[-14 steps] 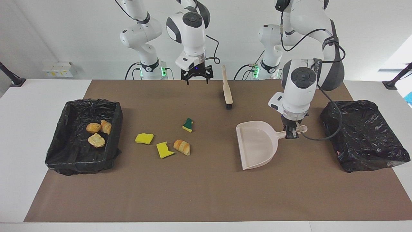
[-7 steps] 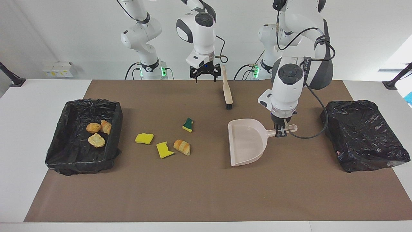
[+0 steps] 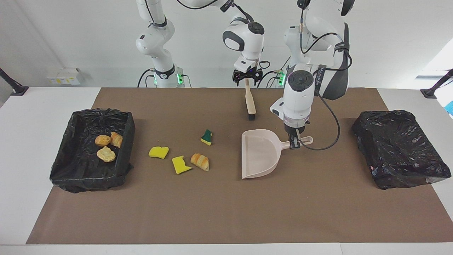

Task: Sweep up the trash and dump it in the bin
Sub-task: 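Grasp the wooden brush handle with the right gripper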

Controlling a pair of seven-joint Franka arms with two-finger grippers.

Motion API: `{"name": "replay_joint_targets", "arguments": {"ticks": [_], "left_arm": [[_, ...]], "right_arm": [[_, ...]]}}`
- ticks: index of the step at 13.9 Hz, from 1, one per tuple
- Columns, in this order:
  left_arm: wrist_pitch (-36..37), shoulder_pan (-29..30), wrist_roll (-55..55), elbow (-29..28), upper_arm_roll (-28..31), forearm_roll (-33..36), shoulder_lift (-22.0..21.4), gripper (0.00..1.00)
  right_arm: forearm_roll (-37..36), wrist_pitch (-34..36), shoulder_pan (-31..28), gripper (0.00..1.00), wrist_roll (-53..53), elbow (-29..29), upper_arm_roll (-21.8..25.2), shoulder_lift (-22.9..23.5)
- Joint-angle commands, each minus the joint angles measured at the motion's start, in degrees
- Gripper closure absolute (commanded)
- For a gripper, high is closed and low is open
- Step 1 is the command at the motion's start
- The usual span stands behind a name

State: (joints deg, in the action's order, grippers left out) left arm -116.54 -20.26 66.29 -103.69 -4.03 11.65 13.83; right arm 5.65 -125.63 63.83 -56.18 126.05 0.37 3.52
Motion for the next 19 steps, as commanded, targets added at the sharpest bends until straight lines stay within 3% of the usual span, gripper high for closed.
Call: {"name": "replay_joint_targets", "arguments": {"ticks": [1,2,6,9,13,14,17,19], "left_arm": [[-5.4,-0.1,-0.7,-7.7,0.4,0.0,-4.8,1.0],[-5.5,0.0,-0.7,-7.8,0.4,0.0,-5.0,1.0],[-7.7,0.7,-1.8,-8.1,0.4,0.0,-4.8,1.0],[-8.4,0.1,-1.8,-8.0,0.5,0.0,-2.0,1.0],[-8.1,-0.2,-1.8,-9.1,0.5,0.2,-2.4,1.0],[-7.9,-0.2,-1.8,-9.3,0.5,0.2,-2.6,1.0],[-7.8,-0.2,-1.8,-10.1,0.5,0.2,-3.0,1.0],[-7.7,-0.2,-1.8,-10.3,0.5,0.2,-3.1,1.0]], "right_arm": [[2.2,-1.2,0.0,0.28,0.5,1.5,0.1,-0.4],[2.3,-1.5,0.2,0.28,0.6,1.5,0.1,0.3],[2.4,-1.8,0.2,0.51,0.5,1.2,0.1,0.6],[6.9,-2.7,0.2,0.51,1.5,1.1,0.1,1.0],[9.1,-2.7,0.1,0.53,2.8,1.1,0.1,1.1],[9.1,-2.6,0.1,0.61,3.4,1.1,0.1,1.1],[9.1,-1.5,0.1,1.0,5.0,1.2,0.1,1.0],[9.1,0.1,0.2,1.0,4.6,0.3,0.2,1.0]]}}
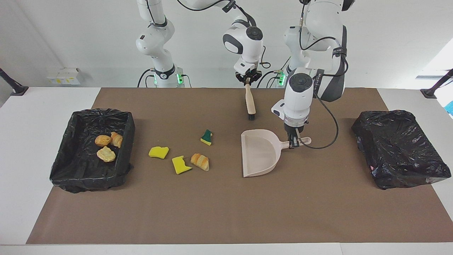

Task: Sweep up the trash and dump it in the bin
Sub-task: 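Grasp the wooden brush handle with the right gripper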

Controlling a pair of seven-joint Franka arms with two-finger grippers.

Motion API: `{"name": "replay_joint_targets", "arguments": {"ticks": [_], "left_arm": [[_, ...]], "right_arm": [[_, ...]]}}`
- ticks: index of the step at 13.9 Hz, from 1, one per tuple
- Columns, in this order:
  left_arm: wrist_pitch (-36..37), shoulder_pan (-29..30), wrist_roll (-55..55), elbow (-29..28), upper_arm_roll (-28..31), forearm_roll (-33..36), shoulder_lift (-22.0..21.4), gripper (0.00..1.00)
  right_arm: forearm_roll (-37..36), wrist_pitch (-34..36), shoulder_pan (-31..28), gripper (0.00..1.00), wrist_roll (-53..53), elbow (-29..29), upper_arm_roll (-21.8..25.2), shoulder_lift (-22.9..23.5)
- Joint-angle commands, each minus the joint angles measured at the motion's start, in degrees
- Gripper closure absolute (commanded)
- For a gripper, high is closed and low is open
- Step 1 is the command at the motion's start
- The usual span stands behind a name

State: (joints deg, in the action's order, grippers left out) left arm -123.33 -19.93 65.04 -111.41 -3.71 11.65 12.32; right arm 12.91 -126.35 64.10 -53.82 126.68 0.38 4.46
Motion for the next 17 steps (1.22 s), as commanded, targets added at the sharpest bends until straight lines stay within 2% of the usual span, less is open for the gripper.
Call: {"name": "replay_joint_targets", "arguments": {"ticks": [1,4,9,13,17], "left_arm": [[-0.5,-0.5,-0.4,-2.8,0.2,0.2,-1.8,1.0],[-0.8,-0.5,-0.4,-6.0,0.2,0.2,-3.5,1.0],[-0.8,-0.5,-0.4,-6.0,0.2,0.2,-3.6,1.0],[-0.7,-1.1,-0.4,-6.0,0.3,0.5,-3.6,1.0],[-0.8,-1.1,-0.5,-6.1,0.2,1.0,-3.6,1.0]], "right_arm": [[1.9,2.1,-0.1,1.0,2.1,-1.1,0.1,-0.1],[0.7,8.5,-1.6,1.0,1.9,-4.4,1.0,-0.9],[-2.1,14.9,-13.3,1.0,5.4,-6.1,0.8,-8.6],[-6.3,19.6,-22.8,1.0,11.9,-12.0,0.6,-7.9],[-10.4,17.3,-31.2,1.0,19.0,-13.2,0.8,-4.8]]}}
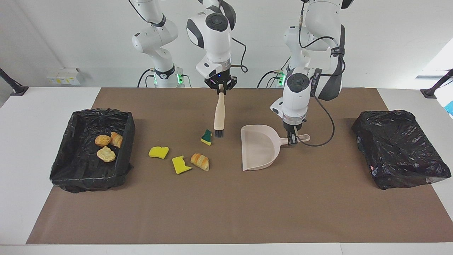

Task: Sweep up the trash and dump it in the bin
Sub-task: 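Grasp the wooden brush handle with the right gripper, then lift the brush and move it beyond the sponges with the right gripper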

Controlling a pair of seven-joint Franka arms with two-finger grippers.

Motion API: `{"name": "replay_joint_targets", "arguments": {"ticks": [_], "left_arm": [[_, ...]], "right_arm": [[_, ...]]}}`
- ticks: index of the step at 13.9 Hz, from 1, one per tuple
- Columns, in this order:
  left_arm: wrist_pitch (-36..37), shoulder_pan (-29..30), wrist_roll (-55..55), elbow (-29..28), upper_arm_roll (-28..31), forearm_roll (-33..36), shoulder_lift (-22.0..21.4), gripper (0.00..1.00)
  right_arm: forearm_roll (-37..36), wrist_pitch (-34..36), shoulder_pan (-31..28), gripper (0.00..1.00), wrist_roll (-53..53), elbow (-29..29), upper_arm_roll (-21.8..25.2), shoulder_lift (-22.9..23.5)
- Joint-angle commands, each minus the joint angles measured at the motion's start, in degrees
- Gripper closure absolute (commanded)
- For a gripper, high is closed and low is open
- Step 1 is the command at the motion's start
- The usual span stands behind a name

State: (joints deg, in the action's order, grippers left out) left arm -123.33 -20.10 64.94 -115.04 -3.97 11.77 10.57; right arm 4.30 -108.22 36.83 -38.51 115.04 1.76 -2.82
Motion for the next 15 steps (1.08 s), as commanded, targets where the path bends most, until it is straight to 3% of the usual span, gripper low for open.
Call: {"name": "replay_joint_targets", "arguments": {"ticks": [1,5,9,11,15], "left_arm": [[-0.8,-0.9,-0.4,-2.5,0.5,0.8,-1.9,1.0],[-0.9,-0.8,-0.5,-2.6,0.5,0.8,-2.0,1.0],[-1.2,-0.8,-0.6,-3.0,0.5,0.8,-2.1,1.0],[-1.2,-0.9,-0.8,-3.0,0.5,0.9,-2.1,1.0],[-1.3,-0.9,-0.8,-3.0,0.5,0.8,-2.1,1.0]], "right_arm": [[-3.8,-1.4,-7.3,1.0,5.9,-1.3,-0.7,2.7],[-6.4,-0.1,-20.2,1.0,18.4,-0.4,-0.6,4.2],[-14.3,-0.2,-28.2,1.0,29.2,1.6,-0.6,4.1],[-18.1,-1.0,-31.5,1.0,29.5,2.4,-0.6,6.3],[-21.4,-3.2,-32.4,1.0,29.3,5.5,-0.7,8.6]]}}
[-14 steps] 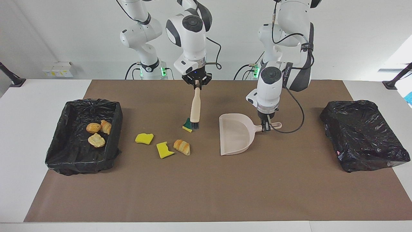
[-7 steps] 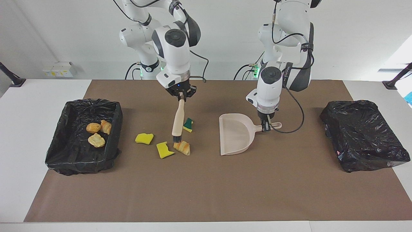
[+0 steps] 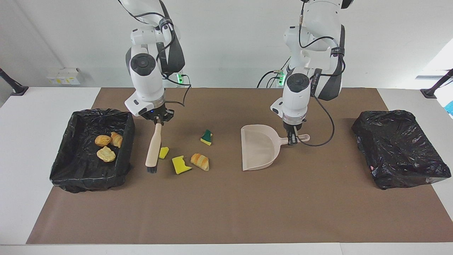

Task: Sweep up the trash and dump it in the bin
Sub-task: 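Lift the brush and move it beyond the sponges with the right gripper, then brush the sponges into the left gripper's dustpan with the right gripper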

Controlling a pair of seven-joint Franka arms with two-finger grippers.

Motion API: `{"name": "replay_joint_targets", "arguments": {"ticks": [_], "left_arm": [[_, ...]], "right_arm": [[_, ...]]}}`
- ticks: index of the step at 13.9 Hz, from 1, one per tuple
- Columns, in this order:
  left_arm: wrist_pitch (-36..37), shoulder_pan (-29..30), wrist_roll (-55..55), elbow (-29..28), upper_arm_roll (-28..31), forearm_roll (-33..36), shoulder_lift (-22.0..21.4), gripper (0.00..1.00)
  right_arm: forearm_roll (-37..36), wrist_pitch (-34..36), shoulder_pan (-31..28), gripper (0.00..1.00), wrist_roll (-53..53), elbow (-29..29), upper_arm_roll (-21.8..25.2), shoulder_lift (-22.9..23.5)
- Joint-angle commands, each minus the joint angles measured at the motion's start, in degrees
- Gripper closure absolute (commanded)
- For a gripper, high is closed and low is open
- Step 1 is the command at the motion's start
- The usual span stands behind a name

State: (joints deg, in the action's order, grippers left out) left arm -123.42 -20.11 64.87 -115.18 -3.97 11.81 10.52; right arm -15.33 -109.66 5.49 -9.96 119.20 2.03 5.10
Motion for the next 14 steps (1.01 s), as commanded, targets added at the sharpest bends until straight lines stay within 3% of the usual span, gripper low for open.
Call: {"name": "replay_joint_targets", "arguments": {"ticks": [1,5,14], "left_arm": [[-1.2,-0.8,-0.7,-2.9,0.5,0.8,-2.1,1.0],[-1.2,-0.8,-0.7,-2.9,0.5,0.8,-2.1,1.0],[-1.0,-0.8,-3.9,-2.9,0.5,0.8,-2.1,1.0]], "right_arm": [[-1.7,-2.7,-0.9,1.0,0.5,2.5,-1.0,0.7],[-0.7,-5.5,2.3,1.0,-1.0,3.1,-1.4,2.0],[15.5,-6.7,16.5,1.0,-2.9,-5.6,-1.7,9.2]]}}
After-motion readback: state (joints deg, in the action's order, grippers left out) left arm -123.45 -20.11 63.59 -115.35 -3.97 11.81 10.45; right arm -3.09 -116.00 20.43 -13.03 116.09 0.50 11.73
